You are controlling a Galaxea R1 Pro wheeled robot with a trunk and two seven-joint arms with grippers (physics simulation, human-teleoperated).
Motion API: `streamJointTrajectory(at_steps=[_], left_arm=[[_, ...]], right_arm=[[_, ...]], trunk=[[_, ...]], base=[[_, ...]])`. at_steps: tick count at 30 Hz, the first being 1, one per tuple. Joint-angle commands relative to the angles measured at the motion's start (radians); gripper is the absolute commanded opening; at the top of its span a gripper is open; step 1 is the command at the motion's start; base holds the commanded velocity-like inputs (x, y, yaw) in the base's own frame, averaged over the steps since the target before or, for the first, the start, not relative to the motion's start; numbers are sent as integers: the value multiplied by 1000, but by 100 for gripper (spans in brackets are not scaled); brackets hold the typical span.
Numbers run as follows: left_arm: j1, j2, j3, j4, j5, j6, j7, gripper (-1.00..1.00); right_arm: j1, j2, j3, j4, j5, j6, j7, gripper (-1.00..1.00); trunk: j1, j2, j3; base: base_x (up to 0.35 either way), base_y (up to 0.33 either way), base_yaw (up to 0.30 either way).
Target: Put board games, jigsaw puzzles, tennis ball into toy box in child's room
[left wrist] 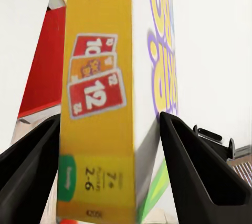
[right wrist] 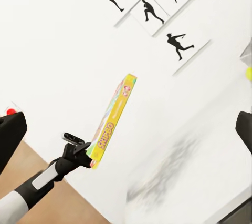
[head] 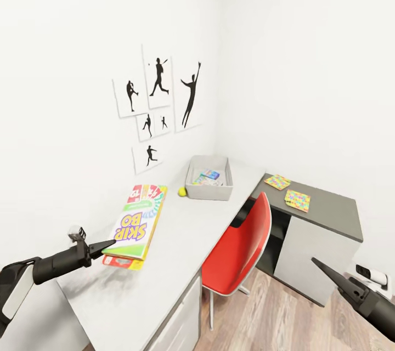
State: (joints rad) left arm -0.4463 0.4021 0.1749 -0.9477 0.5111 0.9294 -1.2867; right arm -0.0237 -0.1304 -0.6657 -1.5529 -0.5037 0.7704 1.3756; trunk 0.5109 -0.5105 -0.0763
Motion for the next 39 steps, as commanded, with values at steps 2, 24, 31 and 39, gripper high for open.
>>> streamJointTrajectory(at_steps=[2, 24, 31, 39], left_arm=[[0, 0, 0, 0, 3, 7, 0, -100], [0, 0, 2, 0, 1, 19, 0, -100], [0, 1, 9, -2, 0, 18, 0, -100], [0, 0, 11, -2, 1, 17, 0, -100]], right_arm=[[-1, -1, -1, 0, -2, 9, 2, 100], [-2, -3, -41, 16, -1, 10, 2, 100], [-2, -2, -41, 16, 0, 9, 2, 100], [-1, -2, -41, 16, 1, 9, 2, 100]], trunk=[[-7, 12, 7], [-61, 110, 77], [-61, 110, 86], [-61, 110, 96]], base=[[0, 0, -204], [0, 0, -204], [0, -1, -204], [0, -175, -204]])
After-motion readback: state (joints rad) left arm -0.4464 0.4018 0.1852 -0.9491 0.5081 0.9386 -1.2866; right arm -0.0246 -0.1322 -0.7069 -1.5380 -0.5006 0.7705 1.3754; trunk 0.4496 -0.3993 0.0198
